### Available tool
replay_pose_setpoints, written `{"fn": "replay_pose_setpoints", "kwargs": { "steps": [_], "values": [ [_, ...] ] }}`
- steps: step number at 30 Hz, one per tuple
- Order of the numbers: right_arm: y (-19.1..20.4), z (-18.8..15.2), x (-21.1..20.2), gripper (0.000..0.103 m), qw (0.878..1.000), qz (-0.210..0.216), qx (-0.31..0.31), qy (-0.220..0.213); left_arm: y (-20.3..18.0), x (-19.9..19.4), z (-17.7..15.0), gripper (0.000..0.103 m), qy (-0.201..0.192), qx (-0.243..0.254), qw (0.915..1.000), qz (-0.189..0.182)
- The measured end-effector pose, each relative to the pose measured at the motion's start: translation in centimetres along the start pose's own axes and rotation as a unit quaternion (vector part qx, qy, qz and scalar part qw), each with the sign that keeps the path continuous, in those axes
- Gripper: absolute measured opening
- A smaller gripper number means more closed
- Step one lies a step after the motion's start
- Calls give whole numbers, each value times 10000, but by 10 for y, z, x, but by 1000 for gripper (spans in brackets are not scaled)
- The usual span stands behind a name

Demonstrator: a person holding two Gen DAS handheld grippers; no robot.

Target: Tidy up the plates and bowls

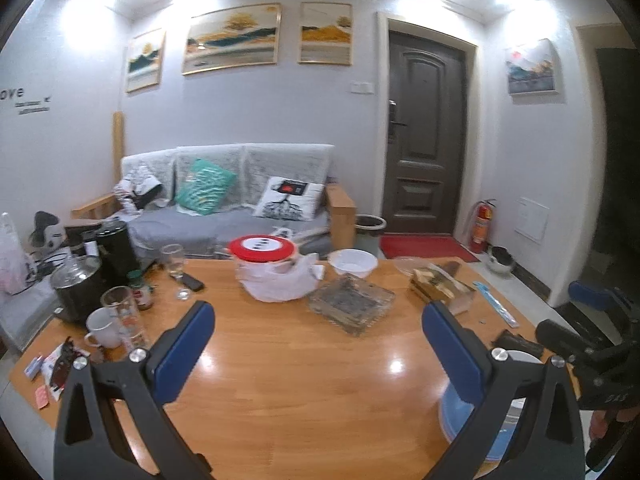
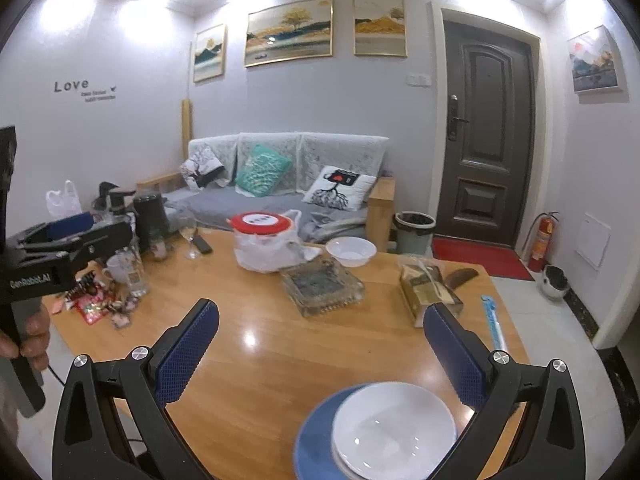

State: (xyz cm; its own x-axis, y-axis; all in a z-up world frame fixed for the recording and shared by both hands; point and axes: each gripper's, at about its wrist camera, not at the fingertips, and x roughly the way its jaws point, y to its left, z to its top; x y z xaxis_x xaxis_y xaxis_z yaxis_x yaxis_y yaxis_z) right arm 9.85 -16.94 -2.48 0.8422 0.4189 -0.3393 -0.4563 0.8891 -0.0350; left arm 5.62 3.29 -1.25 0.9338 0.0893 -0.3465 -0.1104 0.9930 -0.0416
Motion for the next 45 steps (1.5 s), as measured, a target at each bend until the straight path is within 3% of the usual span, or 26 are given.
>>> {"fn": "replay_pose_setpoints", "kwargs": {
  "steps": [11,45],
  "values": [
    [4,0,9,102,9999,168,-21,3,12,-1,-7,102,97,-67,9996,261],
    [-6,-4,6,102,9998,153,87,-5,0,3,-6,103,145,-52,9997,173]
  ]
}}
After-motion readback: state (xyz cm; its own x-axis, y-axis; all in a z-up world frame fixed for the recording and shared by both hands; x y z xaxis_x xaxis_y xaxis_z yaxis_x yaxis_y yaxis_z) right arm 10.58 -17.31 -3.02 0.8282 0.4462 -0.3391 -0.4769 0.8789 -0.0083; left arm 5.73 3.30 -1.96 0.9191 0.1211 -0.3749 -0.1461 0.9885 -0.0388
